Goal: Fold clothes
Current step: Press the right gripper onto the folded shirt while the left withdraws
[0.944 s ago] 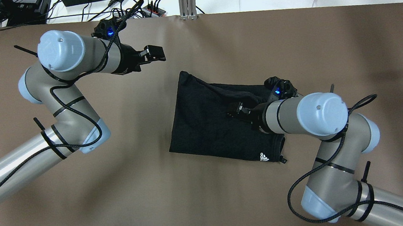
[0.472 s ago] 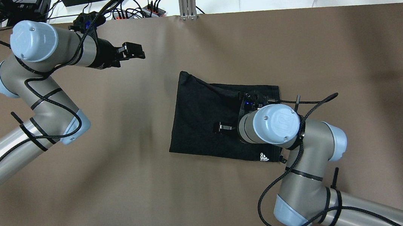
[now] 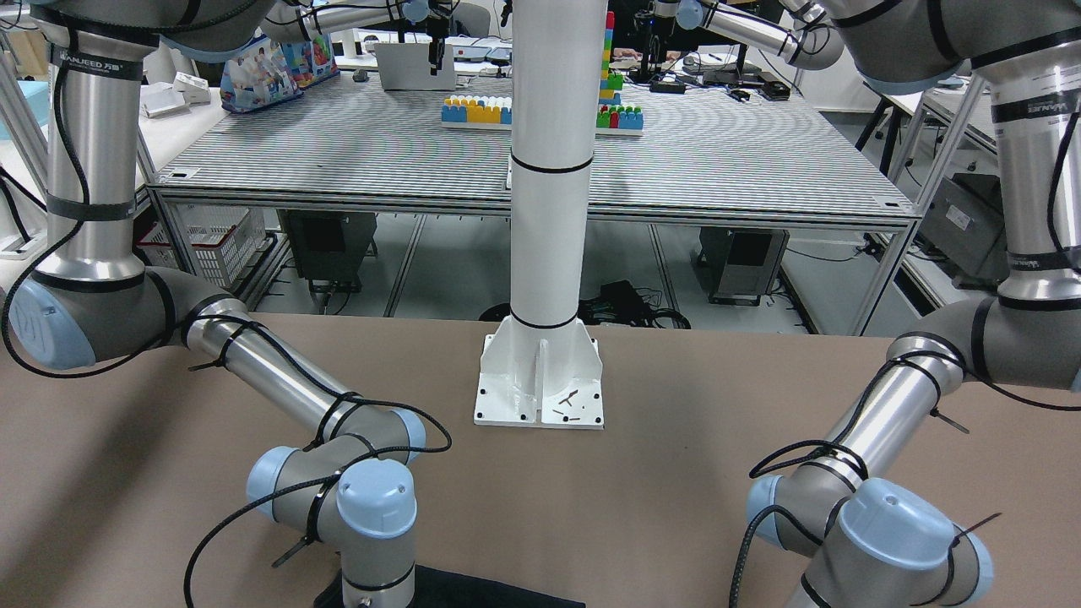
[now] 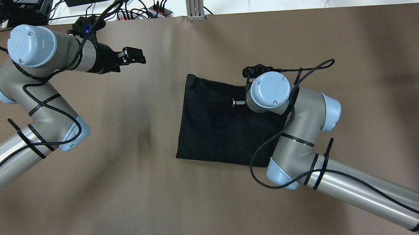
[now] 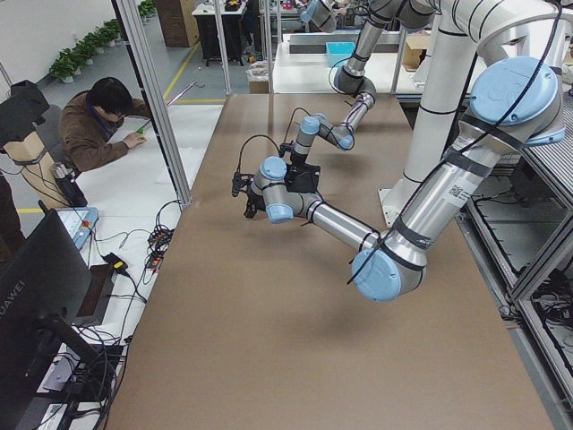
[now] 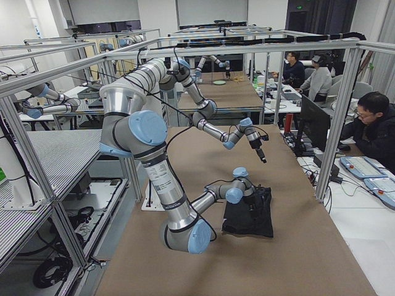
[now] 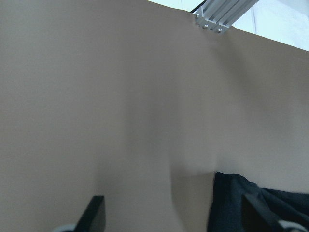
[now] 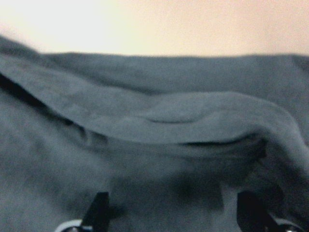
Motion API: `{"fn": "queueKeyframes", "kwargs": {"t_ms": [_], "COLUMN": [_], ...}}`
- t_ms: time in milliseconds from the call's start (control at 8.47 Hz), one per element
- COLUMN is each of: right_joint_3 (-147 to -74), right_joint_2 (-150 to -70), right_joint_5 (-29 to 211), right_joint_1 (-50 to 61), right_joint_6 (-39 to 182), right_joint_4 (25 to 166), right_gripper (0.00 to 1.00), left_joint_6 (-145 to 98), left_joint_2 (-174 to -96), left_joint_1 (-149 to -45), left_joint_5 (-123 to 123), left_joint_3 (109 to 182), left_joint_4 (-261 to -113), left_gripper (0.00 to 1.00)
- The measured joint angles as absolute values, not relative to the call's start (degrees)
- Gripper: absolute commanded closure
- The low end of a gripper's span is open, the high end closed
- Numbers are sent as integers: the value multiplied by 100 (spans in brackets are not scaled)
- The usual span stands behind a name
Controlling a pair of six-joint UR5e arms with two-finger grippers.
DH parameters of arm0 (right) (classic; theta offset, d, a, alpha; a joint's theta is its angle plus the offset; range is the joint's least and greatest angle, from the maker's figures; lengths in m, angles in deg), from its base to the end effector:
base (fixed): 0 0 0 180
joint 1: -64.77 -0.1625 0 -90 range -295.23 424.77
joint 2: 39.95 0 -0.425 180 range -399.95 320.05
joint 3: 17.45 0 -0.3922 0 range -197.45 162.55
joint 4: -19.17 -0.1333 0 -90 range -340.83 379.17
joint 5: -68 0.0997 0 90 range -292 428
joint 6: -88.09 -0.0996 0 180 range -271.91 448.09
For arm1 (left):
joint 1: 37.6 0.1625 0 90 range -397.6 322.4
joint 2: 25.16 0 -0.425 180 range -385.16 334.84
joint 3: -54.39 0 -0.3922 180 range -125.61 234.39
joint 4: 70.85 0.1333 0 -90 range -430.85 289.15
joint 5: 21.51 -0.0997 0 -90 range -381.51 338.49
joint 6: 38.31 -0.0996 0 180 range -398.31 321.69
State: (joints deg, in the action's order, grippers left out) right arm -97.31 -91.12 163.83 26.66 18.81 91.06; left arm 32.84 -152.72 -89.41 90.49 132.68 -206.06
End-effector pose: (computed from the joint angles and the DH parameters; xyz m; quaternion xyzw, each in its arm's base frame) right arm -0.5149 -0.5604 0.3004 0.1541 -0.3684 0.1186 0.9091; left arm 0.3770 -0.6345 0.2641 0.2032 0.5552 -0.1203 0.7975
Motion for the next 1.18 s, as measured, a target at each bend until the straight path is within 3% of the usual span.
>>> {"fn": "queueKeyframes", "kwargs": {"t_ms": [236, 472, 826, 1180], "right_joint_3": [-8884, -8570, -8535, -8811], "right_joint_2": [-8741, -8659, -8770, -9369], "right_joint_5": [16467, 16703, 17340, 18180], "right_joint_1": [2110, 1645, 982, 109], "right_joint_6": [2446, 2862, 3489, 4726], "right_joint_4": [9027, 8954, 8955, 9005], "right_gripper": [7, 6, 6, 6], "left_joint_6": [3287, 3299, 3303, 2900], "left_joint_2": [-15256, -15272, -15373, -15381], "left_joint_1": [-8927, -8915, -8971, -9216], "left_joint_5": [9027, 9025, 9058, 9081], "left_joint_3": [13028, 12876, 12844, 12853], "left_joint_4": [-20928, -21106, -21126, -21053], "left_gripper": [0, 0, 0, 0]}}
